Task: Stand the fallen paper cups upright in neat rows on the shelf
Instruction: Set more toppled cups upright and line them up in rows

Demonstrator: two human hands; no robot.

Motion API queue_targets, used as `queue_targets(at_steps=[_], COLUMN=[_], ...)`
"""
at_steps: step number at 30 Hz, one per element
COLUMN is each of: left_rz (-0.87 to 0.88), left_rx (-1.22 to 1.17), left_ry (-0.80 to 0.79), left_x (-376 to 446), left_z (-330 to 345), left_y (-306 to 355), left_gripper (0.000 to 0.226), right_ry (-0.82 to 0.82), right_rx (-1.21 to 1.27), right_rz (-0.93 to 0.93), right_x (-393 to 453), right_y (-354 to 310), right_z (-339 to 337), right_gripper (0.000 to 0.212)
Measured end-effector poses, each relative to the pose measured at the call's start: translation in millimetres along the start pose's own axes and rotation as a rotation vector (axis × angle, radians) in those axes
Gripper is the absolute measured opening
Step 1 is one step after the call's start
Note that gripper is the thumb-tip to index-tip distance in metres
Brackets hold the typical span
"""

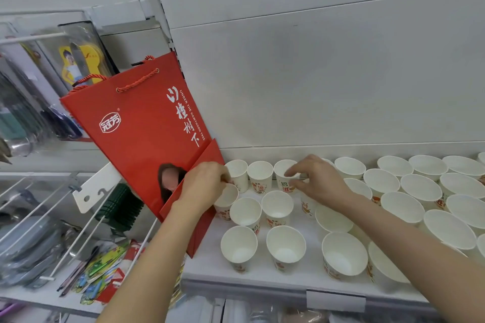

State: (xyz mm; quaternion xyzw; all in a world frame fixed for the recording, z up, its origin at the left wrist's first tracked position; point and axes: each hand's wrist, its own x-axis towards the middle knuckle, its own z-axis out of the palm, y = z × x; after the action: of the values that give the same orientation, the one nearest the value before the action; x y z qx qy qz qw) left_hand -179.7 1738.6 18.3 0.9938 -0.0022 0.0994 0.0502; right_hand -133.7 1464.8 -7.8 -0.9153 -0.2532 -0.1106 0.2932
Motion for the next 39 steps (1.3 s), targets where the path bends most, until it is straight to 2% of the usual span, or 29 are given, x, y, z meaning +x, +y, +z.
queue_targets(at_steps=[3, 6, 10, 12, 14, 17, 18, 21, 25, 29, 35, 39], left_rz=[0.001, 0.021, 0.017, 0.034, 0.043, 0.045, 0.055, 0.084, 0.086, 0.133, 0.159, 0.162], left_rx=[0.044, 0.110, 0.216, 0.205, 0.109, -0.130, -0.142, -0.042, -0.005, 0.076, 0.109, 0.084], left_ry=[-0.225, -0.243, -0.158, -0.149, -0.113, -0.013, -0.022, -0.138, -0.177, -0.107, 0.023, 0.070], left_x=[-19, -24, -26, -28, -33, -39, -40, -41, -40, -40, -44, -42], left_z=[0, 4, 11, 13, 8, -6, -9, -6, 8, 9, 19, 23], left_y=[-7, -3, 7, 8, 9, 24, 34, 62, 68, 68, 60, 58], left_gripper=[0.027, 0.023, 0.011, 0.015, 0.019, 0.009, 0.012, 0.022, 0.013, 0.008, 0.018, 0.018], right_ry=[-0.233, -0.320, -0.314, -0.294, -0.282, -0.256, -0.236, -0.199, -0.192, -0.191, -0.171, -0.141], right_rx=[0.031, 0.008, -0.046, -0.070, -0.096, -0.108, -0.105, -0.113, -0.128, -0.146, -0.145, -0.186], right_rz=[-0.057, -0.083, -0.108, -0.123, -0.147, -0.132, -0.125, -0.105, -0.126, -0.103, -0.096, -0.009], right_x=[-19, -29, -32, -32, -32, -32, -31, -28, -26, -26, -27, -19], right_y=[-8, -17, -25, -26, -24, -25, -25, -29, -22, -16, -36, -38], right_z=[-3, 1, 5, 8, 13, 21, 23, 30, 28, 18, 21, 27], right_gripper=[0.019, 0.025, 0.024, 0.017, 0.011, 0.008, 0.007, 0.005, 0.007, 0.011, 0.024, 0.007])
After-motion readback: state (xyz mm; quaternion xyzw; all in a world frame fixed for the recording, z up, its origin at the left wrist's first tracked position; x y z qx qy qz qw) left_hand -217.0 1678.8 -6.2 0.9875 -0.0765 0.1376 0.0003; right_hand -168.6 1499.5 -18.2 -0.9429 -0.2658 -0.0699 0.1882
